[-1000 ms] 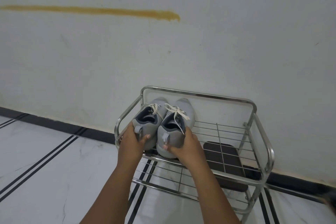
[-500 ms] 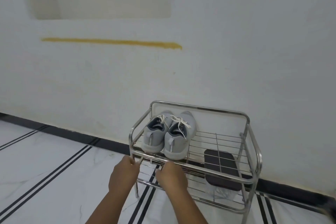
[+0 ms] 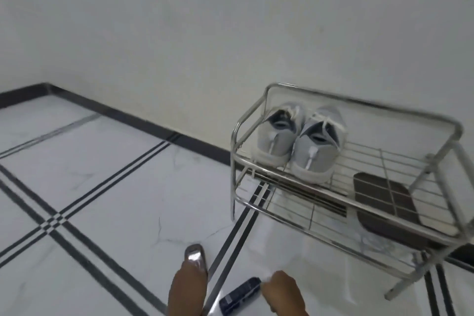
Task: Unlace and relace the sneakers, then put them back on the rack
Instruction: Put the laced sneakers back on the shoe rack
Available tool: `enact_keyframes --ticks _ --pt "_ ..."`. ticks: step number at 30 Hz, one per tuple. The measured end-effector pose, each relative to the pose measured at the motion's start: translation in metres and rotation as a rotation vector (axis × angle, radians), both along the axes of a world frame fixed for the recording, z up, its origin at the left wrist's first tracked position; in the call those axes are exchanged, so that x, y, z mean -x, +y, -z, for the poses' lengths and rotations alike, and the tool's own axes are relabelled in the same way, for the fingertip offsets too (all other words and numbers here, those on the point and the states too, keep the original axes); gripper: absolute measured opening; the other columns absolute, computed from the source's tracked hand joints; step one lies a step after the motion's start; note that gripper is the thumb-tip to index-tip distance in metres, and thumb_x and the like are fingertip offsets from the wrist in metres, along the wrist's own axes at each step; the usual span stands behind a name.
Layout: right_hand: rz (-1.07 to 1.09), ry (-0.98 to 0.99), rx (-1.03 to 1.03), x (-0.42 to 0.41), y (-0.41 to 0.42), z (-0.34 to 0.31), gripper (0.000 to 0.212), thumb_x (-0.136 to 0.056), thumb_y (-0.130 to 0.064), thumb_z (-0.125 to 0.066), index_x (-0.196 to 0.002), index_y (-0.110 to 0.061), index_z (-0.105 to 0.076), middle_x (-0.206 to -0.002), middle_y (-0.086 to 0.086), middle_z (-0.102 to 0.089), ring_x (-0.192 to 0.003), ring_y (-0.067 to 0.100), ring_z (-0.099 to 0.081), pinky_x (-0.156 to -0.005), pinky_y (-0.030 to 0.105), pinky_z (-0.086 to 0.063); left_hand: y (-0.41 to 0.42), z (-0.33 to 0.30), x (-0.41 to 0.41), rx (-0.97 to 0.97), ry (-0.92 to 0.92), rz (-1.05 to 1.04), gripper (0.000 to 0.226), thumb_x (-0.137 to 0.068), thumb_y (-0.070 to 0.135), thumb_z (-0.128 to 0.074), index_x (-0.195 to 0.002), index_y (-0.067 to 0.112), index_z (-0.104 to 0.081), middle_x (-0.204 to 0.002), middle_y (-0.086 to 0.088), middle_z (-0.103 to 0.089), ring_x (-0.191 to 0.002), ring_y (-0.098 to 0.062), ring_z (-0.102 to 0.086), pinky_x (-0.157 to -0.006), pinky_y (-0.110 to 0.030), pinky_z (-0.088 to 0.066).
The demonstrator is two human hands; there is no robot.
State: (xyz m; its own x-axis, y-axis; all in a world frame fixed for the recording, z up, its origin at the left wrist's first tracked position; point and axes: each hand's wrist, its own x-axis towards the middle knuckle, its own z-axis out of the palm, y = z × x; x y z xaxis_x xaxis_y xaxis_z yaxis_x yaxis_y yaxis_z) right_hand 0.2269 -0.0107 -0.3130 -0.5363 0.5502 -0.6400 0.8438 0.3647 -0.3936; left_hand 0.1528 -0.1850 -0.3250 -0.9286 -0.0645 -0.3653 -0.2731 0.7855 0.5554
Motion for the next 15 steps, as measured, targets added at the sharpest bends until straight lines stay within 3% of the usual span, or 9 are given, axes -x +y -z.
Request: enact_keyframes --ticks 2,4,7,9,12,15 --pt "0.039 -0.059 0.025 -0.004 0.002 0.031 0.054 -0.092 -0.049 -0.048 -0.136 -0.018 -0.048 -0.140 0.003 -0.050 -0.125 0.019 -0.051 -0.103 0.022 -0.039 0.000 0.023 0.004 0.010 0.005 -0.029 0.038 -0.096 0.043 -0.043 -0.107 0.008 -0.053 -0.101 -0.012 -0.059 -0.094 -0.030 -0.059 -0.082 -0.036 -0.048" --pt "0.087 -0.098 0.044 -0.009 -0.004 0.057 0.058 -0.092 -0.054 -0.047 -0.136 -0.017 -0.049 -0.141 0.004 -0.051 -0.123 0.019 -0.051 -0.098 0.020 -0.038 -0.002 0.044 0.008 0.030 0.004 -0.065 0.040 -0.091 0.046 -0.051 -0.110 0.010 -0.050 -0.102 -0.011 -0.055 -0.095 -0.030 -0.056 -0.081 -0.037 -0.047" --pt "0.170 -0.101 0.109 -0.004 -0.016 0.085 0.058 -0.088 -0.065 -0.044 -0.106 -0.013 -0.063 -0.099 0.001 -0.066 -0.082 0.012 -0.062 -0.058 0.018 -0.041 0.001 0.062 0.022 0.061 -0.008 -0.062 0.064 -0.085 0.044 -0.064 -0.128 0.005 -0.039 -0.121 -0.016 -0.049 -0.110 -0.033 -0.051 -0.085 -0.037 -0.044" --pt "0.222 -0.086 0.137 0.007 -0.024 0.098 0.065 -0.085 -0.073 -0.042 -0.092 -0.011 -0.063 -0.074 -0.001 -0.063 -0.058 0.009 -0.059 -0.046 0.019 -0.040 0.003 0.072 0.034 0.047 -0.014 -0.079 0.080 -0.081 0.047 -0.067 -0.137 0.003 -0.029 -0.131 -0.017 -0.042 -0.117 -0.034 -0.047 -0.089 -0.041 -0.044" --pt "0.295 -0.040 0.186 0.024 -0.034 0.113 0.069 -0.079 -0.078 -0.044 -0.089 -0.013 -0.064 -0.078 0.001 -0.068 -0.055 0.012 -0.063 -0.047 0.019 -0.046 0.008 0.088 0.052 0.060 -0.062 -0.124 0.082 -0.077 0.048 -0.070 -0.135 0.006 -0.029 -0.129 -0.013 -0.041 -0.116 -0.033 -0.047 -0.084 -0.040 -0.044" --pt "0.351 -0.023 0.178 0.037 -0.032 0.127 0.065 -0.076 -0.076 -0.051 -0.087 -0.013 -0.064 -0.080 0.004 -0.070 -0.069 0.018 -0.068 -0.065 0.027 -0.057 0.017 0.098 0.061 0.114 -0.108 -0.109 0.077 -0.077 0.046 -0.072 -0.130 0.005 -0.033 -0.123 -0.013 -0.043 -0.112 -0.031 -0.049 -0.084 -0.039 -0.045"
